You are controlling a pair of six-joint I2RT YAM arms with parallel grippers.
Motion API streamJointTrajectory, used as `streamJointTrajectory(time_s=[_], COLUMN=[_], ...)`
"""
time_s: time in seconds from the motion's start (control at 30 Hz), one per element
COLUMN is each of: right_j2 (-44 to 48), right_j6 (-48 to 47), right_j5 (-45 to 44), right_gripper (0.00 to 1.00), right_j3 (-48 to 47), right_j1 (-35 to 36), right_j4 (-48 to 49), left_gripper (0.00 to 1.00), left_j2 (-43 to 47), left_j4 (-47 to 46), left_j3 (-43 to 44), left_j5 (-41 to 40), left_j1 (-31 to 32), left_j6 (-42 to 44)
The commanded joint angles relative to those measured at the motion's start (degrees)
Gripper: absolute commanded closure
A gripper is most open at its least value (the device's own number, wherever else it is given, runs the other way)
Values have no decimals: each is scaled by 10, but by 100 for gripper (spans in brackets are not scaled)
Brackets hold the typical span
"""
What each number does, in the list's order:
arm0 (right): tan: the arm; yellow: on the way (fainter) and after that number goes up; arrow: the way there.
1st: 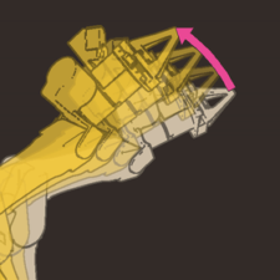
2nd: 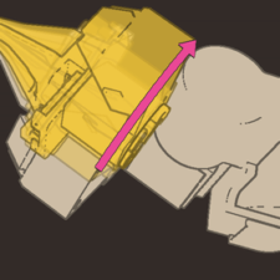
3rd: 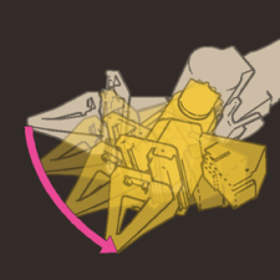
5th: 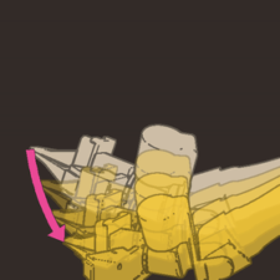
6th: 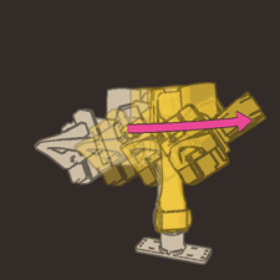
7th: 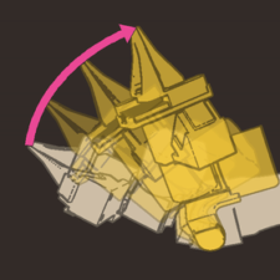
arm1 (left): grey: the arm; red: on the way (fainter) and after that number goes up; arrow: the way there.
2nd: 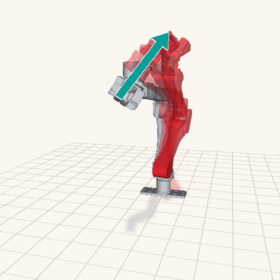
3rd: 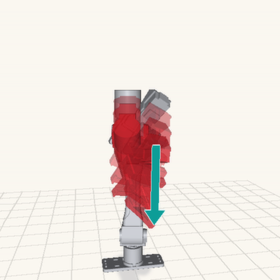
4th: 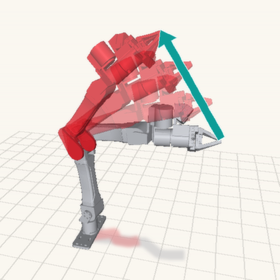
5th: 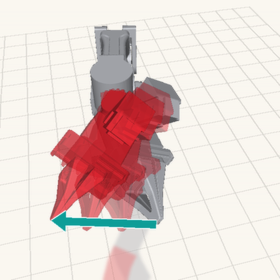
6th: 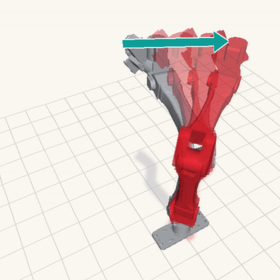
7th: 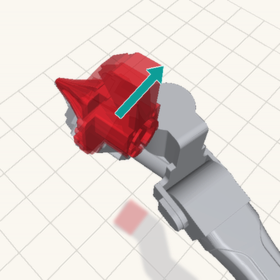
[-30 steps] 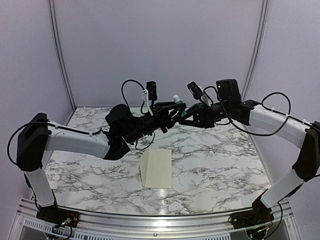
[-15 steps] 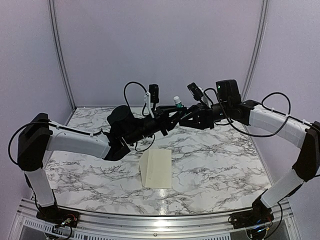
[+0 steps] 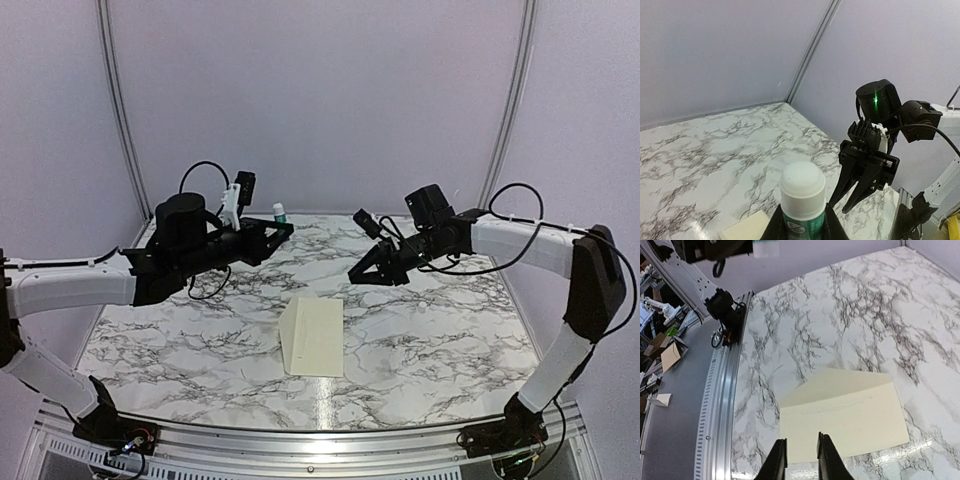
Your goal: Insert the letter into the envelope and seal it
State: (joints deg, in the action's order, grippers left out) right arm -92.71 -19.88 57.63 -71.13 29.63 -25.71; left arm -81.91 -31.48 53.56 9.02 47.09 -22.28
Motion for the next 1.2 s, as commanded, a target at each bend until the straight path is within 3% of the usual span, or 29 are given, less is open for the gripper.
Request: streamJointTrajectory(time_s=[0.0,0.13,0.27,0.63,1.17], right_j2=[-53,-112,-169,-238,-284], right_j6=[-33,-40,-43,-40,-32], right_j5=[-46,-55,-68,-128,-154], right_gripper=[87,95,100,100,100], right_j3=[-28,-53,-86,-100,-80], right_j1=[20,47,64,65,66], right_j4=[-33,-47,-66,-74,-58], left_gripper=[100,100,100,100,100], left_j2=[49,64,56,-52,-137], left_j4=[196,267,277,229,172], left_j3=[-33,-55,-86,-112,-106], left_j5=[-32,-37,-20,78,123], left_j1=[-31,-66,-94,-119,-97], left_j6=[12,4,-19,-56,-90])
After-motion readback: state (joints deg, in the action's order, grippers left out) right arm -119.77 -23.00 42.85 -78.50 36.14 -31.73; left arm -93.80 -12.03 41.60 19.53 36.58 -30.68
